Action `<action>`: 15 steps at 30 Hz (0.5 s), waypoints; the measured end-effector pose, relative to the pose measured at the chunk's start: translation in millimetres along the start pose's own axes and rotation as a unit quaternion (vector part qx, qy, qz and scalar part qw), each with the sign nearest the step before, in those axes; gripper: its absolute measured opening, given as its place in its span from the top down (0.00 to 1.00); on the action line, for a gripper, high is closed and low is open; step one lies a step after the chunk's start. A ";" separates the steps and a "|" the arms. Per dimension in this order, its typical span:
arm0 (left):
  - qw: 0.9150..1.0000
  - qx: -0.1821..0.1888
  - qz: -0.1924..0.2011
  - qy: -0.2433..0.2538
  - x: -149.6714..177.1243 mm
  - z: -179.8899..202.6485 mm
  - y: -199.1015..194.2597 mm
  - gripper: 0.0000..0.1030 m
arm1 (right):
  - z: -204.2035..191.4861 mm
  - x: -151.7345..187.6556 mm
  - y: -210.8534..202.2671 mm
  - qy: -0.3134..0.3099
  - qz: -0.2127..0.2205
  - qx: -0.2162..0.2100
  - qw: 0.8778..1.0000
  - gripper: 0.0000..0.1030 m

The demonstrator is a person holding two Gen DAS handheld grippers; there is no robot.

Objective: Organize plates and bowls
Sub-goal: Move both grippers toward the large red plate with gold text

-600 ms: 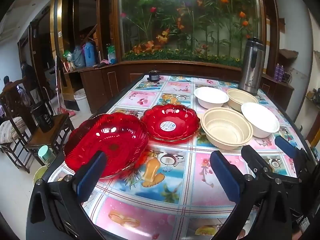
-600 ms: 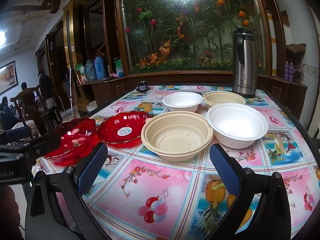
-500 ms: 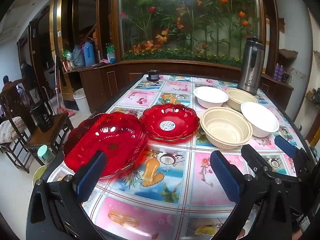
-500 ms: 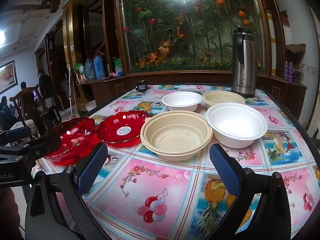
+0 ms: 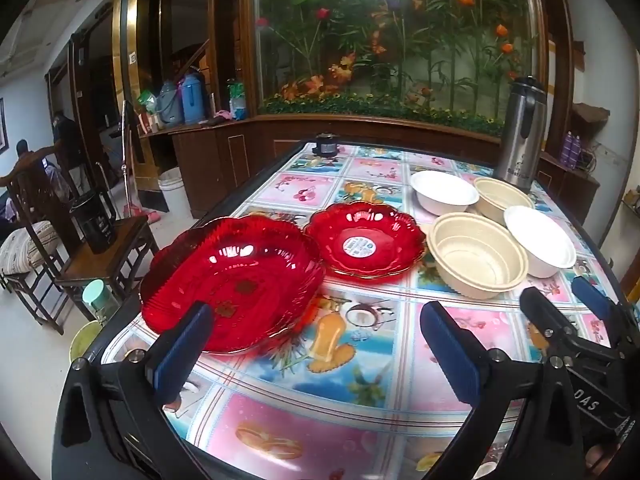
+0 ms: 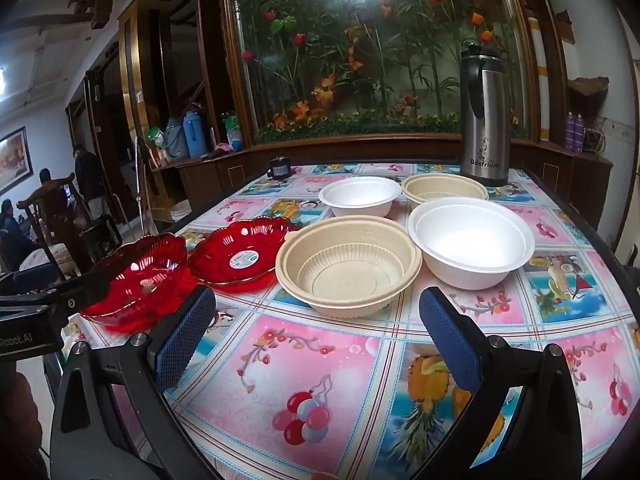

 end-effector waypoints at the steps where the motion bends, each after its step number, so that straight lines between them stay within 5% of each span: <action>1: 1.000 0.000 -0.002 -0.003 -0.1 -2.4 1.1 0.00 | -0.1 0.3 -0.1 0.000 0.000 -0.001 1.000 0.00; 15: 1.000 0.005 -0.002 -0.007 2.6 -14.0 5.6 0.00 | -0.6 0.5 2.4 0.000 -0.002 -0.001 1.000 0.00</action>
Point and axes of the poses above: each gripper's, at about its wrist camera, not at the fingertips, and y roughly the way its jaws point, z to its right, x to its underside, the point moved 2 cm from there along y, roughly the way its jaws point, and after that the axes turned 15 degrees about -z, right-handed, at the moved point
